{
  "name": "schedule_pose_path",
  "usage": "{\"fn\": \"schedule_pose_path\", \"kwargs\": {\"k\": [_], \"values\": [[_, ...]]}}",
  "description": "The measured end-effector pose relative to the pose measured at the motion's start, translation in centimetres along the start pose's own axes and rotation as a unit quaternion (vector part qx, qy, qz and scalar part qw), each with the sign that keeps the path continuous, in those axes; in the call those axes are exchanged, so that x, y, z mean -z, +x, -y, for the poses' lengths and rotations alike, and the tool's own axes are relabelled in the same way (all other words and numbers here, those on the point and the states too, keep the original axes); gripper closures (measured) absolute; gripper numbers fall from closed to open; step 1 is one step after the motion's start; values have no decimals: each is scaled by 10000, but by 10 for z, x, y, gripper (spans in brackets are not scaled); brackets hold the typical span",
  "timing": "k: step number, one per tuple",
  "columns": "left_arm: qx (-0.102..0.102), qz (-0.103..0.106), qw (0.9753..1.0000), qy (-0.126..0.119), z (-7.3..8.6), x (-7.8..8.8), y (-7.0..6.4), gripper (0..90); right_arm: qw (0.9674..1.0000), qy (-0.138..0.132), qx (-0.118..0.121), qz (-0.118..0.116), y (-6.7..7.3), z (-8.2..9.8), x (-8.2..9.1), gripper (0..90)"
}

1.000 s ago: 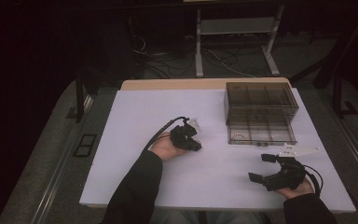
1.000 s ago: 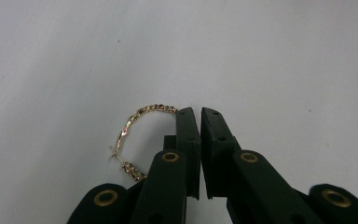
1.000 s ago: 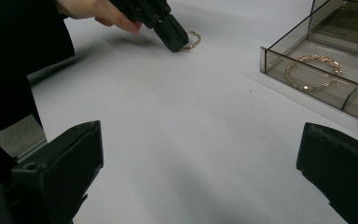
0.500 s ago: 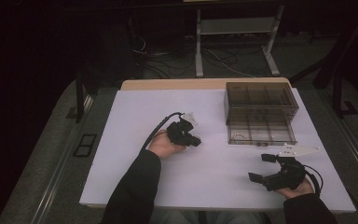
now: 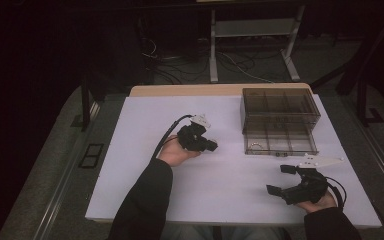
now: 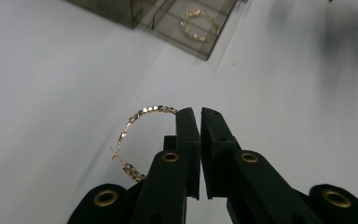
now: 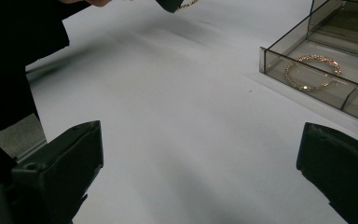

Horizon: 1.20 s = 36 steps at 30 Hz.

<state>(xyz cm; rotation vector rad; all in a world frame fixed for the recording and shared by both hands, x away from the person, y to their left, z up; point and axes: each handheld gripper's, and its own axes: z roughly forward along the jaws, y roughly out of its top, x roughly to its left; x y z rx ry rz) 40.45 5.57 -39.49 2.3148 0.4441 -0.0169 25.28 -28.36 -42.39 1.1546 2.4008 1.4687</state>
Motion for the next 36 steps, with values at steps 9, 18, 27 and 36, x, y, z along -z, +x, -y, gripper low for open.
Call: {"fn": "schedule_pose_path", "kwargs": {"k": [9, 18, 27, 36], "values": [[-238, 15, 9997, -60, -17, 2, -6, 863, 10000, 2, -1, 0, 0, 0, 0, 0], [-353, 24, 9993, -100, -33, 0, -11, 862, 10000, -4, -2, 4, 0, 0, 0, 0], [-514, 53, 9986, -53, -47, -7, -14, 862, 10000, -11, 4, 2, 0, 0, 0, 0], [-531, 114, 9985, -23, -60, -13, -18, 863, 10000, -19, -12, -1, 0, 0, 0, 0]]}}
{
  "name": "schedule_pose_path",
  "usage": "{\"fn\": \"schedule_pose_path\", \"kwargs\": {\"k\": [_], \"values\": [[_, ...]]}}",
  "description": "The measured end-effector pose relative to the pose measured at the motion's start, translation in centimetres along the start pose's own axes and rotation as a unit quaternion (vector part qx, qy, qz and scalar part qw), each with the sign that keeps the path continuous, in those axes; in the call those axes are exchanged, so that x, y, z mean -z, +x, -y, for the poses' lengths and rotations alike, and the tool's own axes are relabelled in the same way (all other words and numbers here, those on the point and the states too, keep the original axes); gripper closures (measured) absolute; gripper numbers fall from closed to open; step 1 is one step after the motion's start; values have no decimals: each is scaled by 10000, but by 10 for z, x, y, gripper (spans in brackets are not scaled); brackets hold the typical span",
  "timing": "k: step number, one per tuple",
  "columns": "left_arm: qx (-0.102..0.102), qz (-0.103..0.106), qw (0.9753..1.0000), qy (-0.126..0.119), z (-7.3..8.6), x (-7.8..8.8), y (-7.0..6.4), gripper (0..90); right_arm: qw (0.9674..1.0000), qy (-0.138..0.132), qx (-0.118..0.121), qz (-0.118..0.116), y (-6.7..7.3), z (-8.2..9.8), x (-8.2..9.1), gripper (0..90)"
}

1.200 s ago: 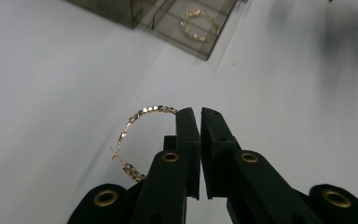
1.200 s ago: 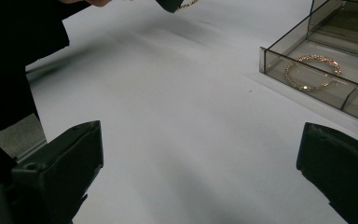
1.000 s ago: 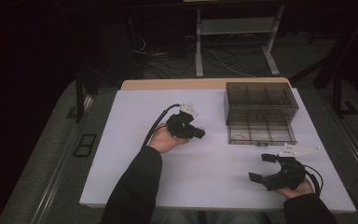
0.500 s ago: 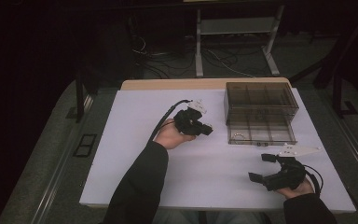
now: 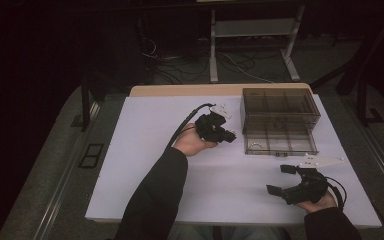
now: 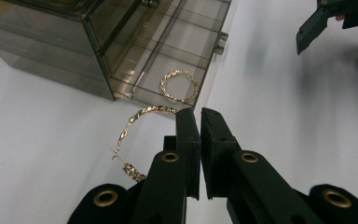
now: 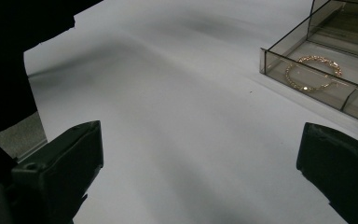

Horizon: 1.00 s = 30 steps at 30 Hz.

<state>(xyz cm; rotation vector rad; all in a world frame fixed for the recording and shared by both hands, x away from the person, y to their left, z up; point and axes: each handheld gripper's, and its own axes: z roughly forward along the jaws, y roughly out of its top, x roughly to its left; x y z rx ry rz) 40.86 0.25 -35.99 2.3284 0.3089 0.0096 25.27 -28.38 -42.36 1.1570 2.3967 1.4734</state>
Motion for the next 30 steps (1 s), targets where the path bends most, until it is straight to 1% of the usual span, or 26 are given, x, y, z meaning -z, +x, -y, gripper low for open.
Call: {"fn": "schedule_pose_path", "kwargs": {"k": [1, 8, 9, 11, 14, 25, 30], "values": [[-51, -3, 10000, 11, -1, 0, 0, 863, 10000, 1, -4, -2, 0, 0, 0, 0], [-114, 15, 9999, -11, -14, -6, -2, 863, 10000, -3, -1, -19, 0, 0, 0, 0], [-137, 20, 9999, -19, -16, -7, -2, 863, 10000, -40, 25, -12, 0, 0, 0, 0], [-187, 13, 9998, 0, -20, -9, -3, 862, 10000, -6, -16, -20, 0, 0, 0, 0], [-256, 17, 9997, 15, -26, -13, -4, 863, 10000, -34, 0, -19, 0, 0, 0, 0], [-364, 47, 9993, -57, -45, -26, -11, 862, 10000, -27, -14, -35, 0, 0, 0, 0], [-351, 93, 9993, -92, -51, -35, -14, 862, 10000, -29, -9, -39, 0, 0, 0, 0]]}}
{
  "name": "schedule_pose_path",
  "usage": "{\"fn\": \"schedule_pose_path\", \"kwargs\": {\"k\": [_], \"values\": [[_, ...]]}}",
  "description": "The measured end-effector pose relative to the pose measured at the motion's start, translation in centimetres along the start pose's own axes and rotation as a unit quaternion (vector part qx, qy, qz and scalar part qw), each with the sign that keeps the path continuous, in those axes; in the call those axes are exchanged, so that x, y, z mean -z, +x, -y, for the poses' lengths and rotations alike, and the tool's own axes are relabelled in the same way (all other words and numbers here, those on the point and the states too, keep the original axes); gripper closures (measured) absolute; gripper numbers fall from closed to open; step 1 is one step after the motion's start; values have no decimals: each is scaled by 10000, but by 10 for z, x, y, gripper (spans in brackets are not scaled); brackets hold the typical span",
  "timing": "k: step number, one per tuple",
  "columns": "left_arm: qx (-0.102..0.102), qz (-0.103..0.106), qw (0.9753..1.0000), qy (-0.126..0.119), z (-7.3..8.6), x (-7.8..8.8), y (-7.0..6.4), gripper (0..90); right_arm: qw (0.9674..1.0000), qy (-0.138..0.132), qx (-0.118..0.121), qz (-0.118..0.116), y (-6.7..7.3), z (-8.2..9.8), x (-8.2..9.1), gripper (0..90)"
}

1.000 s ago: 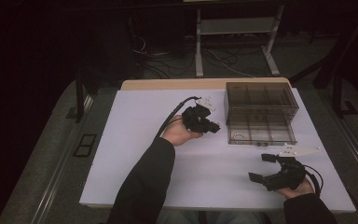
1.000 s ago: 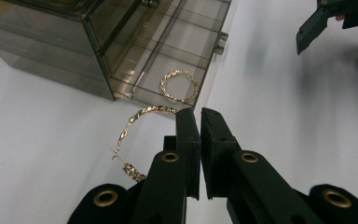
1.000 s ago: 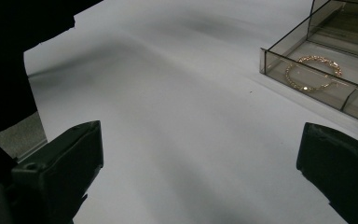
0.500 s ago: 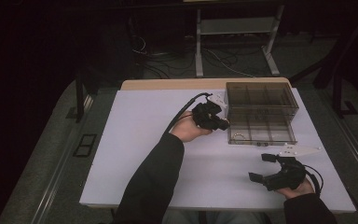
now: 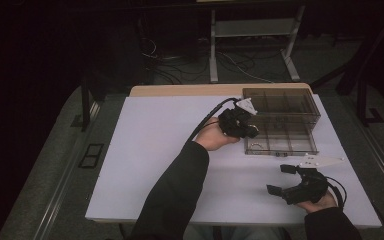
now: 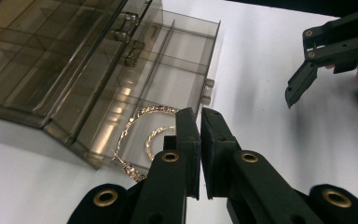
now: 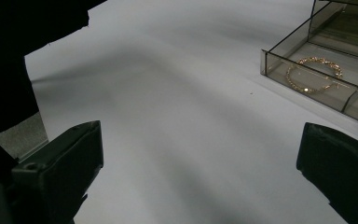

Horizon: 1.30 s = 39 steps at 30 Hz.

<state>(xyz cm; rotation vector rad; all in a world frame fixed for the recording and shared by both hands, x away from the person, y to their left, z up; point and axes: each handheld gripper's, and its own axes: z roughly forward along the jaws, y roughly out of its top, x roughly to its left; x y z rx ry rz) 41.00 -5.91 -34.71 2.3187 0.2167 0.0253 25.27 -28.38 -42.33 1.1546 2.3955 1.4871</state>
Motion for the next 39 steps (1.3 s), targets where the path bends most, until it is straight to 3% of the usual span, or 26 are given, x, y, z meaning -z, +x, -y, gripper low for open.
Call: {"fn": "schedule_pose_path", "kwargs": {"k": [20, 31, 39], "values": [[153, 12, 9998, -112, 1, -30, 8, 862, 10000, -11, 25, -27, 0, 0, 0, 0], [508, 1, 9984, -241, 9, -48, 16, 862, 10000, -15, 23, -32, -1, 0, 0, 0], [598, -3, 9978, -284, 13, -57, 19, 862, 10000, -11, 25, -42, -1, 0, 1, 0]]}}
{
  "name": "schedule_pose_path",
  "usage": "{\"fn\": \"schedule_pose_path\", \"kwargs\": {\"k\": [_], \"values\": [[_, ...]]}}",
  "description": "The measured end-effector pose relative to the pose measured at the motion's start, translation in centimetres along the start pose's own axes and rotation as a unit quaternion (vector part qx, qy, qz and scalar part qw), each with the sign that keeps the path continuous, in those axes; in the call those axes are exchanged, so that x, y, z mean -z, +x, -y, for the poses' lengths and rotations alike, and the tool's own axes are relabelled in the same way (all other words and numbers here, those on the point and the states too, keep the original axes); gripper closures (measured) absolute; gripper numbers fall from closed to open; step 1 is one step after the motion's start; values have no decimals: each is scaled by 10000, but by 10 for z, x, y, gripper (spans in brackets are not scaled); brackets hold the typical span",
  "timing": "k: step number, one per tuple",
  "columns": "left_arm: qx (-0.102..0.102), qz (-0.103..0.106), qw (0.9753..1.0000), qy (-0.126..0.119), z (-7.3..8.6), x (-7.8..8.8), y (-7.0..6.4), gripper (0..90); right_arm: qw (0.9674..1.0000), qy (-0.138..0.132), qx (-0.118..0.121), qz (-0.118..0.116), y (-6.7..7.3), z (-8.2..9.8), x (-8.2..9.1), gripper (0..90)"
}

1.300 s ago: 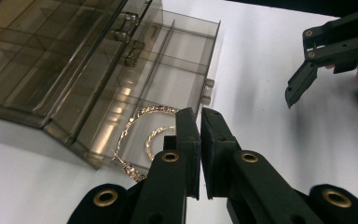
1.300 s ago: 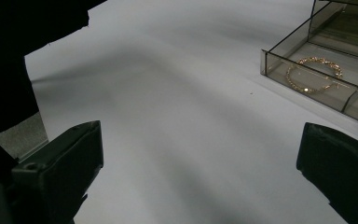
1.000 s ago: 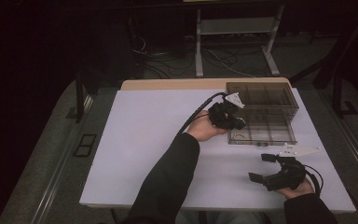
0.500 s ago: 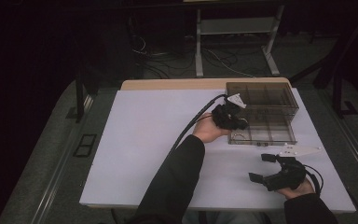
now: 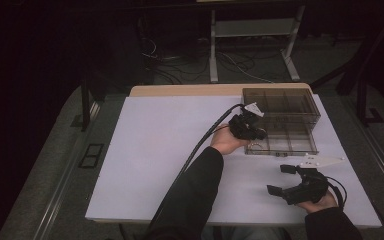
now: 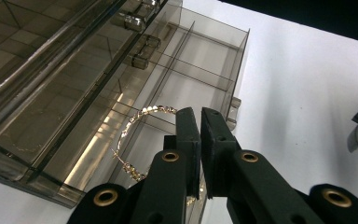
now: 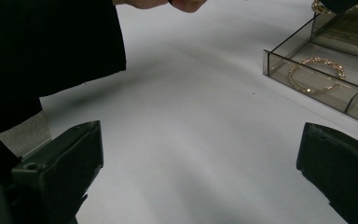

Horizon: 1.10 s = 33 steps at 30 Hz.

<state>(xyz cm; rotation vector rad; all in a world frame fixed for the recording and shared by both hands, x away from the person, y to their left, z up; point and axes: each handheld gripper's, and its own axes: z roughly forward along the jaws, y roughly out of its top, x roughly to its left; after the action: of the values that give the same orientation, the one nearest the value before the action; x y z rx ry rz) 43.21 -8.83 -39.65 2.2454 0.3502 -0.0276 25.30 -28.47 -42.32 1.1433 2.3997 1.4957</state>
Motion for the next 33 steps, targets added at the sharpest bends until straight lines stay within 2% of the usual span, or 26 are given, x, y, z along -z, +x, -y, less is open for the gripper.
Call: {"fn": "schedule_pose_path", "kwargs": {"k": [7, 10, 15, 21, 24, 28, 31, 33], "values": [[131, 47, 9999, 5, 5, -8, 1, 862, 10000, 1, 6, -13, 0, 0, 0, 0], [102, 47, 9999, 53, 8, -12, 3, 862, 10000, -1, 9, -13, 0, 0, 0, 0], [231, 85, 9997, 39, 11, -18, 4, 862, 10000, 6, 5, -21, 0, 0, 0, 0], [231, 94, 9996, 96, 14, -23, 5, 861, 10000, -7, 11, -21, 0, 0, 0, 0], [332, 114, 9994, 69, 14, -24, 6, 852, 10000, -6, 10, -26, 0, 0, 0, 0], [534, 132, 9985, 24, 13, -20, 7, 675, 10000, -12, 13, -23, 0, 0, 0, 0], [530, 71, 9986, 36, 11, -15, 6, 536, 10000, -13, 14, -19, 0, 0, 0, 0], [476, 77, 9988, 49, 9, -10, 6, 474, 10000, -3, 10, -17, 0, 0, 0, 0]]}}
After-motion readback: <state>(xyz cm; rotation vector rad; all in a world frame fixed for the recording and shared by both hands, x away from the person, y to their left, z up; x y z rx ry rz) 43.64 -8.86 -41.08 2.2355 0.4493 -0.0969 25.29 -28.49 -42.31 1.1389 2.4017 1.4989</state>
